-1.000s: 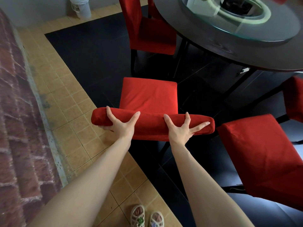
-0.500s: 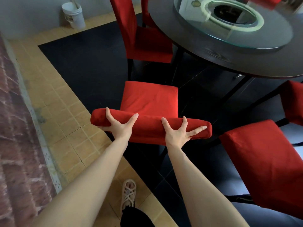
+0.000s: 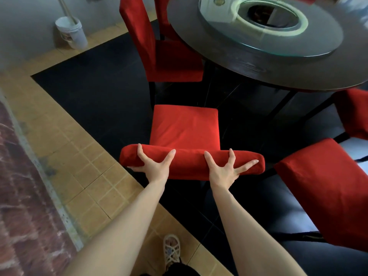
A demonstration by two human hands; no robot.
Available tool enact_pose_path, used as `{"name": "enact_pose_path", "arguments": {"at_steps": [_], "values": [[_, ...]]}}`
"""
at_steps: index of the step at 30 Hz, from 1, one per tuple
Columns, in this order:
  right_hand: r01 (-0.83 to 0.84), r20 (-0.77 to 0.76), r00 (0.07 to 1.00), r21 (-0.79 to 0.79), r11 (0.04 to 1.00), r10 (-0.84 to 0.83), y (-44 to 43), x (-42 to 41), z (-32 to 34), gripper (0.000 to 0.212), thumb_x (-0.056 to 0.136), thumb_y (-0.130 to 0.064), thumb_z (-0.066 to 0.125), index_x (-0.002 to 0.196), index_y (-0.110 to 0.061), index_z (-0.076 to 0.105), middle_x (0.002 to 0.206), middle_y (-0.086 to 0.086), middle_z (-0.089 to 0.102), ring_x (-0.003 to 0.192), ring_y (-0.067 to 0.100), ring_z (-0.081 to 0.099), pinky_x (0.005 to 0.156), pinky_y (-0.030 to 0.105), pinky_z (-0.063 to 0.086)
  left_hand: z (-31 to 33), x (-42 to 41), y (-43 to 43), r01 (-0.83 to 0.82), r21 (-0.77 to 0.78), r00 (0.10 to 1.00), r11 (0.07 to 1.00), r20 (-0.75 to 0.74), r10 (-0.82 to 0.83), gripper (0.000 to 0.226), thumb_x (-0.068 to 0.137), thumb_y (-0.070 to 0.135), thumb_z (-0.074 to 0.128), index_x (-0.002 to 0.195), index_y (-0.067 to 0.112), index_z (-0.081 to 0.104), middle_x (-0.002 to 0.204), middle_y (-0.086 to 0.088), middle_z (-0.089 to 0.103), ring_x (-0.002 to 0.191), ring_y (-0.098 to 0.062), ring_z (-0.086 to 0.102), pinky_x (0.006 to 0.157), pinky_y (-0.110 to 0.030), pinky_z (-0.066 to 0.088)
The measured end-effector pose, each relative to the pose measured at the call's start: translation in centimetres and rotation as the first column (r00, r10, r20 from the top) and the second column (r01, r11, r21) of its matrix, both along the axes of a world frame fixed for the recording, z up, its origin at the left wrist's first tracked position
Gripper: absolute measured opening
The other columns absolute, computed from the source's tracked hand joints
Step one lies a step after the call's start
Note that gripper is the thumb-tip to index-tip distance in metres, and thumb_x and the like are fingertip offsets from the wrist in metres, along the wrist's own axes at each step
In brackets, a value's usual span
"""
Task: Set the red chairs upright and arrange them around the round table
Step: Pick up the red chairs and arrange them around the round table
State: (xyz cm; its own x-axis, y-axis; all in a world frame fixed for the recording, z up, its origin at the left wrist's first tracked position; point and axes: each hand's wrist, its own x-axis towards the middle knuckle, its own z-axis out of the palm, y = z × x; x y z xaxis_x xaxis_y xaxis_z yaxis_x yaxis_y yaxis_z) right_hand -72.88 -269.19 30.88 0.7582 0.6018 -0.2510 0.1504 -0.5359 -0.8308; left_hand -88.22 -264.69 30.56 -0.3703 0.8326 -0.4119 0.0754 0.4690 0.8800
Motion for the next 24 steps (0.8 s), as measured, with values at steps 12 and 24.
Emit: {"name": "enact_pose_path", "arguments": {"at_steps": [12,24], "values": [[0.059,0.012,0.998,-0.030,0.998,-0.059,2.2,-3.8,0.7,0.091,0.067,-0.068,0.075,0.145,-0.036,0.039,0.150,-0.016,-0.041,0.142,0.037,0.020,0.095,0.044,0.043,0.6,-3.5,3.6,0.126,-0.035,0.990,0.991,-0.052,-0.127,0.106,0.063,0.053,0.085,0.142,0.050,0.015,0.154,-0.026,-0.018,0.093,-0.027,0.048,0.082,-0.030,0.046],[0.200,0.048,0.979,-0.062,0.978,-0.197,7.1,-8.7,0.6,0.085,0.069,-0.069,0.073,0.142,-0.040,0.041,0.152,-0.017,-0.038,0.139,0.039,0.026,0.096,0.044,0.042,0.3,-7.4,10.6,0.303,-0.044,0.950,0.952,-0.060,-0.305,0.103,0.065,0.056,0.083,0.142,0.048,0.015,0.152,-0.026,-0.028,0.115,-0.043,0.054,0.089,-0.034,0.050]]}}
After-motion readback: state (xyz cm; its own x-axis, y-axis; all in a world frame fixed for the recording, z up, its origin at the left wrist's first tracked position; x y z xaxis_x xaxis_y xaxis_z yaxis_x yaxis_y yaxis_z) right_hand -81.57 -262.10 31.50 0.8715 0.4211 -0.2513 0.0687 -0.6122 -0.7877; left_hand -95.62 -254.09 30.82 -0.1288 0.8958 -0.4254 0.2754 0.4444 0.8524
